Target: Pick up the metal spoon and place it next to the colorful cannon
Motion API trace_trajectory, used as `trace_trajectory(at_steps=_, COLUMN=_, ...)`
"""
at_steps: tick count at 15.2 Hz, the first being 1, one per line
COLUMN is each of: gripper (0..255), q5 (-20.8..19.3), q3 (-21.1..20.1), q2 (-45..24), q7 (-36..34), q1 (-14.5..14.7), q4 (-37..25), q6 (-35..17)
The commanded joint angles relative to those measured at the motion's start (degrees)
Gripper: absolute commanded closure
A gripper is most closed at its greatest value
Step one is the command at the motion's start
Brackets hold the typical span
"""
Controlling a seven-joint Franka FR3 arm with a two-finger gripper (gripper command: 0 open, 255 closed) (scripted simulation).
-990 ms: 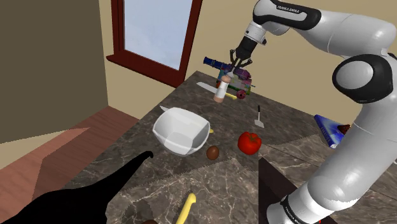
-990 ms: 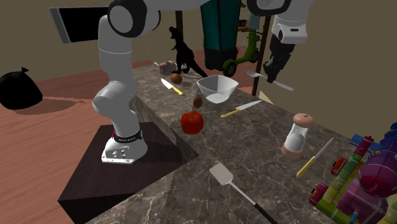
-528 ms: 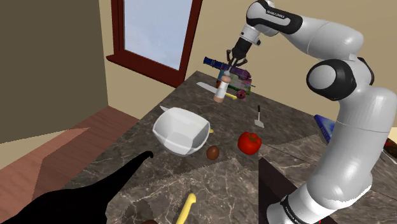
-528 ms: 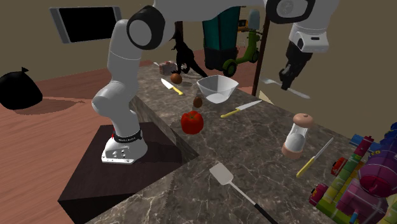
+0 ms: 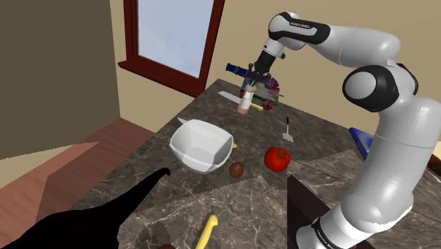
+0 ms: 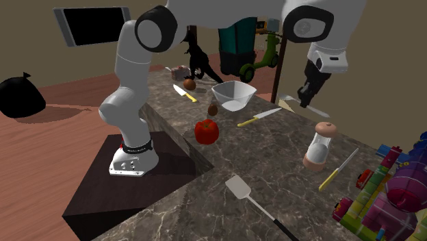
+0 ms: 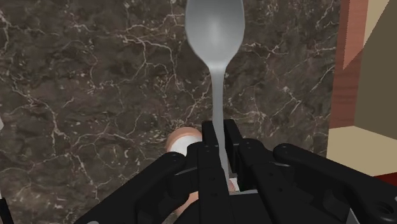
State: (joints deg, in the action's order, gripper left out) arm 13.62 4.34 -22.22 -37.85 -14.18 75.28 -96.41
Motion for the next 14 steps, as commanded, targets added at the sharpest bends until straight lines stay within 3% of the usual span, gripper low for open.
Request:
trace_trajectory(at_steps=1, gripper=255, q5=0.02, q3=-0.01, q2=0.36, q7=0.29, q1=0.1, q4=1.98, q6=-1.63)
trace_trajectory(at_steps=14, gripper=255, q5=0.55, q3=-0.14, q2=-0.14, q7=2.22, q1=0.44, q4=11.18, q6=-11.15)
